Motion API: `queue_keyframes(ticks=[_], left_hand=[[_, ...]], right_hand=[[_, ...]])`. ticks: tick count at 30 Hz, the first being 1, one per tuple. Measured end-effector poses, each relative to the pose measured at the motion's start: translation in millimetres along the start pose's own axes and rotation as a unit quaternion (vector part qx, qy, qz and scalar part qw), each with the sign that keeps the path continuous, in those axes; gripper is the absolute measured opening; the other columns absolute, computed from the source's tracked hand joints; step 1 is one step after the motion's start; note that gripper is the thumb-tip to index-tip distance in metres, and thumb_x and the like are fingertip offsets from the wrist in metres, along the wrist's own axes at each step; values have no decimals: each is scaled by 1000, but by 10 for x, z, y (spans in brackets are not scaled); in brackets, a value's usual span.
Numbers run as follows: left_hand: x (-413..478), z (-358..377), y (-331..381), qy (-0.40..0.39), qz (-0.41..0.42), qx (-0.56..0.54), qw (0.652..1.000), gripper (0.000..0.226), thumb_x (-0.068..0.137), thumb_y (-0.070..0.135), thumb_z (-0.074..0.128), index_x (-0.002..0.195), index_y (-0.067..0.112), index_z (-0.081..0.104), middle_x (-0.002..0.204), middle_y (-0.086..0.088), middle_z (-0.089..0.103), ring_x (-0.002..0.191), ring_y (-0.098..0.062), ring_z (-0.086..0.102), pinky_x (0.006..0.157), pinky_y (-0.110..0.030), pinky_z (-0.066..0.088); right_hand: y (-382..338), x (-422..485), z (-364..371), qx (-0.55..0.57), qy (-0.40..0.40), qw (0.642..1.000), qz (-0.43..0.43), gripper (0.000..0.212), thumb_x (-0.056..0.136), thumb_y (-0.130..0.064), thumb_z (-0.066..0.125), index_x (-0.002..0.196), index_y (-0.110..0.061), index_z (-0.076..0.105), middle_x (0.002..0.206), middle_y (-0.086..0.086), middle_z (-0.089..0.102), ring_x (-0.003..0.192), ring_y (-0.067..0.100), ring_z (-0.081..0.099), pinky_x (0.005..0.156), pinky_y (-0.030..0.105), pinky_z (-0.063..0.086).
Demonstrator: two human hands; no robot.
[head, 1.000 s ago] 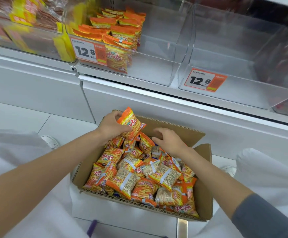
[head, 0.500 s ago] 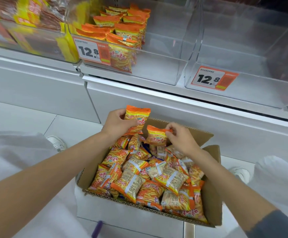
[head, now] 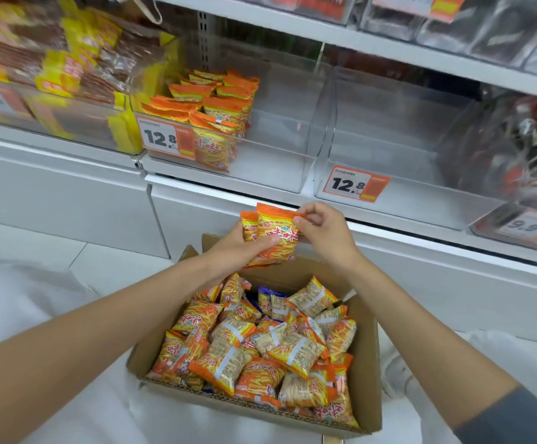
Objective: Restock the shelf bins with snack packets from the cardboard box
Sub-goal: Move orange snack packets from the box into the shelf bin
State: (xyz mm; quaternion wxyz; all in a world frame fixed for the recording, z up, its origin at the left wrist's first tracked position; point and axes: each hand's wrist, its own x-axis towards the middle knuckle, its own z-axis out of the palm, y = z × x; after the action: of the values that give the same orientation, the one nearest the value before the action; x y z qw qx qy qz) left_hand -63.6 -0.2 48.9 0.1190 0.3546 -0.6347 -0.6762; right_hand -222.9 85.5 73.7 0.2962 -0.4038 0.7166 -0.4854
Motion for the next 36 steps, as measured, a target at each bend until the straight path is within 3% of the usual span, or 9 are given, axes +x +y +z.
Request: queue_keyframes(ticks=[3,6,9,14,18,22,26,33,36], left_hand=[[19,-81,238,17,28,-6,999,42,94,40,59,131,24,46,118,4,66,103,-12,64,96,-32,51],[6,-189,564,65,61,8,996,27,98,40,50,121,26,43,98,15,61,84,0,59,73,-16,47],[56,-333,949,67,86,-21,994,45,94,48,51,131,23,41,109,3,66,98,-14,66,97,-36,49],[296,-684,1532,26,121,115,986,50,94,65,36,122,28,53,118,2,65,107,-12,62,91,-34,51],[774,-1065,1789,81,146,182,969,72,95,67,20,144,19,43,148,-1,43,137,-18,39,116,-35,26],[1412,-1514,1744,123,197,512,827,77,88,74,35,144,21,42,149,-6,44,138,-28,38,109,-35,33],[1895,-1839,1623,61,97,697,708,92,75,87,36,152,44,9,164,5,0,150,-21,-2,120,-52,1],[2055,-1986,1411,41,87,636,766,85,74,87,14,150,50,5,162,14,-10,149,-16,-11,118,-55,-5],[2078,-1993,1409,51,98,612,783,70,85,77,15,150,51,10,162,16,-7,149,-13,-11,118,-54,-7]], right_hand=[[-309,43,-15,63,-23,998,-2,11,97,-19,59,105,-12,61,109,11,67,99,24,66,86,35,57],[-561,143,-41,58,-88,994,-2,64,83,-51,66,139,-29,46,134,-5,52,122,12,54,104,34,44],[-769,332,1,100,-128,986,33,99,69,-48,81,149,-33,25,128,-2,61,117,18,61,106,38,44],[-1219,814,26,100,-100,990,14,47,86,-30,72,124,-7,57,107,9,72,90,19,69,88,31,55],[-1301,1431,90,104,41,994,12,46,80,-30,75,117,-8,59,109,11,70,80,17,67,67,27,54],[-1146,2108,193,127,183,974,45,51,68,-36,80,108,-9,61,100,7,70,85,19,68,80,36,57],[-898,2777,269,79,194,977,33,72,47,-42,77,110,-10,62,100,6,72,93,24,69,78,36,57],[-505,3145,391,5,89,993,77,38,58,-8,77,89,-23,61,88,-6,67,80,9,62,69,19,53],[-494,3224,508,45,107,991,61,73,55,-27,83,123,-15,59,114,5,69,105,21,65,93,34,54]])
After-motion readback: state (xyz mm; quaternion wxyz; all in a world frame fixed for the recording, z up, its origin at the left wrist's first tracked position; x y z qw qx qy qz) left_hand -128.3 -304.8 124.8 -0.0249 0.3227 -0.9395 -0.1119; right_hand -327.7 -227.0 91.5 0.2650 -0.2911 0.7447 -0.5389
